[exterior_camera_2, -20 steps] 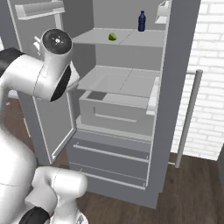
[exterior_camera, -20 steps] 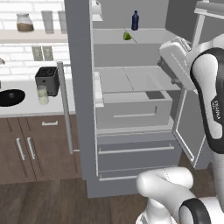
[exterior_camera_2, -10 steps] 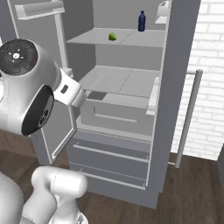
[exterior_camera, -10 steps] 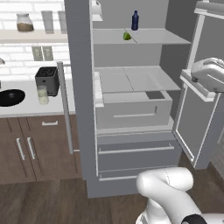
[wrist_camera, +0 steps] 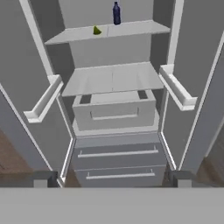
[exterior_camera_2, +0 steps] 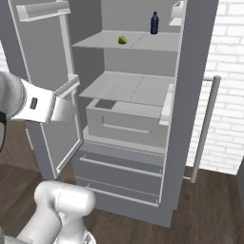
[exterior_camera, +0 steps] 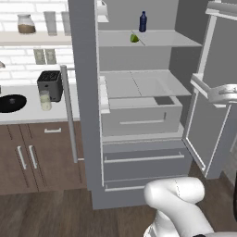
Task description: Grab a lemon wedge from the fridge and one ice cube from the ice bowl, and put them in the glass of lemonade.
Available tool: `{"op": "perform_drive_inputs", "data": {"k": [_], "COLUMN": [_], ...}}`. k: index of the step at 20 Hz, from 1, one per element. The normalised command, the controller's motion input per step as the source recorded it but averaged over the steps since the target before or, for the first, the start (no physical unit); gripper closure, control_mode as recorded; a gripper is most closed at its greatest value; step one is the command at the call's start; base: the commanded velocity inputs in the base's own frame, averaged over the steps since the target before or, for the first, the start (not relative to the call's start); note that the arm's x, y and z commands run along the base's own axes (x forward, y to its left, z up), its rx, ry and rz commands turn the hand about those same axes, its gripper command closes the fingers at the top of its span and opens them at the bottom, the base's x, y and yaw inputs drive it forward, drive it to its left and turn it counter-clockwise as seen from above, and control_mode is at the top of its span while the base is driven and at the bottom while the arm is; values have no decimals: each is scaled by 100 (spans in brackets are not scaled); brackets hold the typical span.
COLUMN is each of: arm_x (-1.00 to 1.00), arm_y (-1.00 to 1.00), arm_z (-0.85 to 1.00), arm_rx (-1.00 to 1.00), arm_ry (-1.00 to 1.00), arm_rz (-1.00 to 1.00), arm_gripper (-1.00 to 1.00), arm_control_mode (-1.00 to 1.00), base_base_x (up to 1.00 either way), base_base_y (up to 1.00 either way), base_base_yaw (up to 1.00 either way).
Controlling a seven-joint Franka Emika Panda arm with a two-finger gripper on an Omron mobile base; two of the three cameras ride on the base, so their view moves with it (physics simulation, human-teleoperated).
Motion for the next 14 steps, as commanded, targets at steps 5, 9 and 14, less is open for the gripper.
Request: {"op": "perform_drive_inputs", "data": {"k": [5,9,14], "arm_x": [-44,28,35], "arm_y": [6,2,0], "arm_z": [15,-8,-15], "arm_rx": [-12,0,-2], "arm_ry": [-5,0,2], "arm_rz": [-7,-12,-4], "arm_gripper": [-100,-100,-100], "arm_control_mode": [-100,-100,-100], "base_base_x": [0,0,0], "base_base_y": [0,0,0], "base_base_yaw": [0,0,0]}}
